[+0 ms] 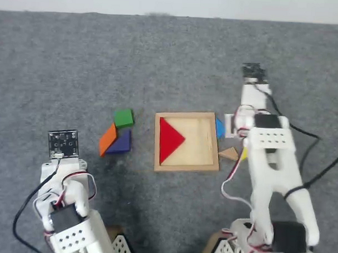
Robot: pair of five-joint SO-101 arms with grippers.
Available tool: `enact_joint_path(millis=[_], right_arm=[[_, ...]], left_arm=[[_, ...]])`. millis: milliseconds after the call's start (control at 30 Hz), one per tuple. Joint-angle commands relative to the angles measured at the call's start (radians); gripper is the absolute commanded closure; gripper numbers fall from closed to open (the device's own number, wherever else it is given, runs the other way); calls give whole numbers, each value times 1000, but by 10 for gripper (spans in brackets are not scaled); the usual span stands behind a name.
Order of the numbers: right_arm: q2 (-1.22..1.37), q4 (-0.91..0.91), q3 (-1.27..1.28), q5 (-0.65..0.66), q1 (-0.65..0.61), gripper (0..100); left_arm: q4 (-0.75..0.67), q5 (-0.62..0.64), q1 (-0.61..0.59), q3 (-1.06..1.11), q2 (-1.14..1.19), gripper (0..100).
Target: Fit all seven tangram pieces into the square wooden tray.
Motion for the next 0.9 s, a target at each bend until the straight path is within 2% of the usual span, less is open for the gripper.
enact_joint_path(millis=[0, 133, 200, 333, 567, 867], right_arm=[[79, -2, -11, -176, 81, 833], [148, -4, -64, -459, 79, 757], [176, 5, -91, -559, 88, 698], [251, 18, -166, -568, 87, 621], [406, 16, -273, -572, 88, 671], [484, 13, -304, -572, 96, 699]], left_arm=[[3, -11, 0, -8, -15, 985], [3, -11, 0, -8, -15, 985], [3, -11, 0, -8, -15, 985], [3, -11, 0, -8, -15, 985], [3, -11, 0, -8, -15, 985], [3, -11, 0, -8, -15, 985]])
